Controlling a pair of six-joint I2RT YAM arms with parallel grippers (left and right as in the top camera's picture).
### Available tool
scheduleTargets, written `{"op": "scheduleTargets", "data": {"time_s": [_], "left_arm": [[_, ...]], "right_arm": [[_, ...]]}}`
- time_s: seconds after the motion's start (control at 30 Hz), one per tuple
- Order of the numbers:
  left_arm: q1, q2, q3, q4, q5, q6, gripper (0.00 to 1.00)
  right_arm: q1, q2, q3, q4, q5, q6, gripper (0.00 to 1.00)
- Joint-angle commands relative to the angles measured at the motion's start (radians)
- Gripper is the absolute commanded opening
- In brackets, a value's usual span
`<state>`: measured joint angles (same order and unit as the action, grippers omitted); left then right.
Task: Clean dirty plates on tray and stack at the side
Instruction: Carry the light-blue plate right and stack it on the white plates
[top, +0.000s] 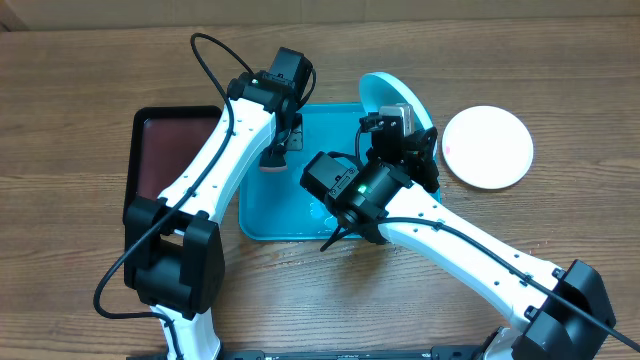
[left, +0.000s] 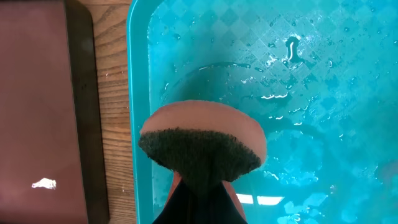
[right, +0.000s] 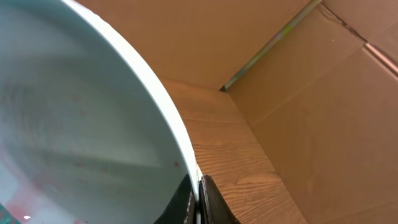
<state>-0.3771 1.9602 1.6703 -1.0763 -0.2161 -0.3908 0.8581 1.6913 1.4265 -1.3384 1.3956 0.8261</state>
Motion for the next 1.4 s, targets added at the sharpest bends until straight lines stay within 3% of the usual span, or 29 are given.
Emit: {"op": "scheduleTargets", "data": {"time_s": [0.0,0.13,0.27,0.6,0.77,1.07,1.37], "left_arm": [[0.008,-0.002,-0.005,0.003,0.008,-0.017,0.04],[0.006,-0.002,-0.005,0.003,0.012,-0.017,0.04],[0.006,-0.002,-0.005,0.004,0.028,-0.017,0.04],[0.006,-0.002,-0.005,-0.001,0.031,-0.016,0.04],[0.006,-0.002,-0.005,0.000,0.030,-0.014,0.04],[0.006,-0.002,-0.005,0.005,0.034,-0.014,0.04],[0.006,-0.002,-0.005,0.008,0.053,-0.014,0.04]], "right_arm": [[0.005,-0.034,0.007,0.001,0.051,0.026,0.04],[-0.010,-0.034,0.007,0.001,-0.012,0.092,0.04],[-0.076,-0.034,0.003,0.044,-0.299,0.117,0.04],[-0.436,-0.031,-0.043,0.351,-1.250,-0.381,0.04],[-0.687,-0.031,-0.043,0.385,-1.569,-0.439,0.04],[-1.113,-0.011,-0.055,0.394,-1.654,-0.430,0.04],[-1.266,0.111,-0.137,0.448,-1.610,-0.429,0.04]]}}
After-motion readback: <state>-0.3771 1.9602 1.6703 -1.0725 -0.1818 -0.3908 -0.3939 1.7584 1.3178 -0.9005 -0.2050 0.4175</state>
